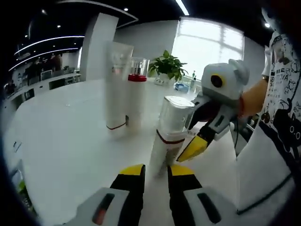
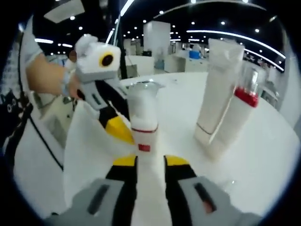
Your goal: Arrange the skincare products in the storage area until every visible bottle or jar stands upright without overlapping.
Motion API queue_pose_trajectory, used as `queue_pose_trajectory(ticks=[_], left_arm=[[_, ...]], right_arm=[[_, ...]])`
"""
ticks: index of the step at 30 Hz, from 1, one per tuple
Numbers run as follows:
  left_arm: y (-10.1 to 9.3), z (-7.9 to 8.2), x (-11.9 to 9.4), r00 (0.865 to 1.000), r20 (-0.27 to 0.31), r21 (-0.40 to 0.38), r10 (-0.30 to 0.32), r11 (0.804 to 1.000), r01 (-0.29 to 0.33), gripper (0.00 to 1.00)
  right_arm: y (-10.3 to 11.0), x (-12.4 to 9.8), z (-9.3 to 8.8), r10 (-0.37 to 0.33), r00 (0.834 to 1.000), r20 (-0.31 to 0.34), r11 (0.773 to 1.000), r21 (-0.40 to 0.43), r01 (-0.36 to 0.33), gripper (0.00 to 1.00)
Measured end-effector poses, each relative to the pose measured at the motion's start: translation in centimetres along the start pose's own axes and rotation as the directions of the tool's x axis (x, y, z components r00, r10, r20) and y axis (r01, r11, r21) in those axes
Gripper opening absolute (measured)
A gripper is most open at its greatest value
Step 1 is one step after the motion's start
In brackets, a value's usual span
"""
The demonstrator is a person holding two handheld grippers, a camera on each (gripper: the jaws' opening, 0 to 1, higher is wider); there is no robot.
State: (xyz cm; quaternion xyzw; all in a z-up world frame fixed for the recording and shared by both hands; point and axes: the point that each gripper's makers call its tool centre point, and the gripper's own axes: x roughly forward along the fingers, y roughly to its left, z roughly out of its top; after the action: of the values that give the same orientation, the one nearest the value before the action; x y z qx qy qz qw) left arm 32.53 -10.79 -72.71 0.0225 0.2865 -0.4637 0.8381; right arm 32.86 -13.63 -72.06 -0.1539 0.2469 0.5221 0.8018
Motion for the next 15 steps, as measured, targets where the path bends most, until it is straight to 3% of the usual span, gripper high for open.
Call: queue_pose_trajectory(ticks=[6, 15], left_arm=[[1.0, 0.3, 0.3, 0.999, -0.01, 0.013, 0.041, 0.999, -0.041, 0.2], [2.1, 1.0, 1.7, 0.997, -0.033, 0.057, 0.064, 0.996, -0.062, 0.19]], right_arm=[[0.6, 0.6, 0.3, 0.008, 1.0, -0.005, 1.0, -0.025, -0.008, 0.2], [-0.1, -0.1, -0.7, -0.04, 0.999, -0.034, 0.999, -0.019, 0.039, 0.19]])
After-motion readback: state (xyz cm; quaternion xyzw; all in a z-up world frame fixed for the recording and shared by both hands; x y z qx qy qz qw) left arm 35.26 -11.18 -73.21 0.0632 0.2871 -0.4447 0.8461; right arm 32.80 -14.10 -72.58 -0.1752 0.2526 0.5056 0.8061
